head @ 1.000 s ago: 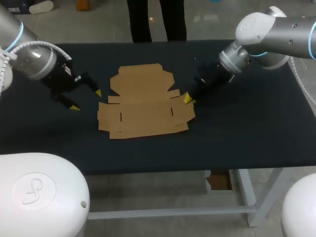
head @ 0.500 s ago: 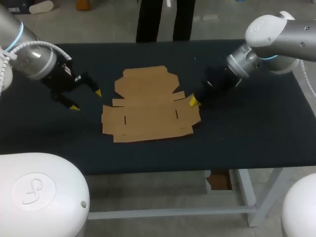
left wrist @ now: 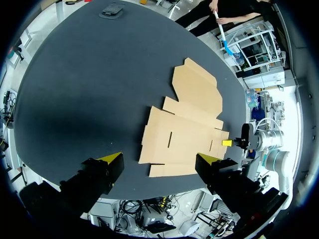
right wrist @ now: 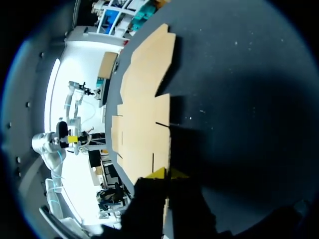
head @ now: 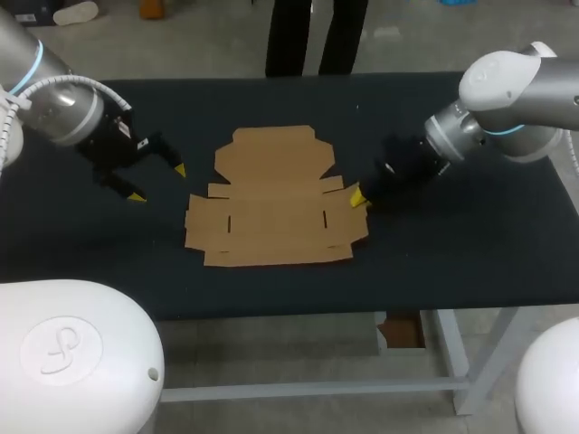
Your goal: Assemble the packaging by folding the flat box into shape, placing the metal phone stand inside, and closing the box properly
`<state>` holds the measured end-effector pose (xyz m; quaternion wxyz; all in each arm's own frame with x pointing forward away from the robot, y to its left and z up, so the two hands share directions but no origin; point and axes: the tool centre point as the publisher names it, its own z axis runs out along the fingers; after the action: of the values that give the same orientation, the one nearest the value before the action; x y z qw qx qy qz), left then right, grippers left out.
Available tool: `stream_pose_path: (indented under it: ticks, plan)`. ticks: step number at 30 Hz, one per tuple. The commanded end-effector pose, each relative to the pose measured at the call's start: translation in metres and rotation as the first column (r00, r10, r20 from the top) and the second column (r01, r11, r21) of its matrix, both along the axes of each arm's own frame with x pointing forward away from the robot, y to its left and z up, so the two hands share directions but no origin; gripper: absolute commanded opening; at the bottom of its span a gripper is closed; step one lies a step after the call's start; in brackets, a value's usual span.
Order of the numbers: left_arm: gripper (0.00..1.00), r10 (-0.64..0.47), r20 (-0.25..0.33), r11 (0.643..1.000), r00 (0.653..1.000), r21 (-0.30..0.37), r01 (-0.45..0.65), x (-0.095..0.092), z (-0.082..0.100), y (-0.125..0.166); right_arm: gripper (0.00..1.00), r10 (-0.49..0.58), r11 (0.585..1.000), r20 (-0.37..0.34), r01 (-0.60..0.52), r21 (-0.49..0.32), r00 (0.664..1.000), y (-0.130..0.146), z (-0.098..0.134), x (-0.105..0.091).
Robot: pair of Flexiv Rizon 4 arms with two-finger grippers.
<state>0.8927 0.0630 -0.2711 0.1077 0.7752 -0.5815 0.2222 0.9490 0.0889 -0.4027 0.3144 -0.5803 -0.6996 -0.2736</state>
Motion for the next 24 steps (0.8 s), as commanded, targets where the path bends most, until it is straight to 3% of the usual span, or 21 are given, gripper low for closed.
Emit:
stream_pose_path:
  ticks: [1,24]
  plan:
    - [1.00,0.001,-0.003,1.000,1.000,0.005,-0.001,-0.0001,0.0008,-0.0003,0.00,-0.014,1.000,0.014,0.013,0.016,1.000,-0.0042,0.0004,-0.0065]
    - [1.00,0.001,-0.003,1.000,1.000,0.005,-0.001,-0.0001,0.0008,-0.0003,0.00,0.005,1.000,0.003,-0.005,0.029,1.000,-0.0079,-0.0004,-0.0158]
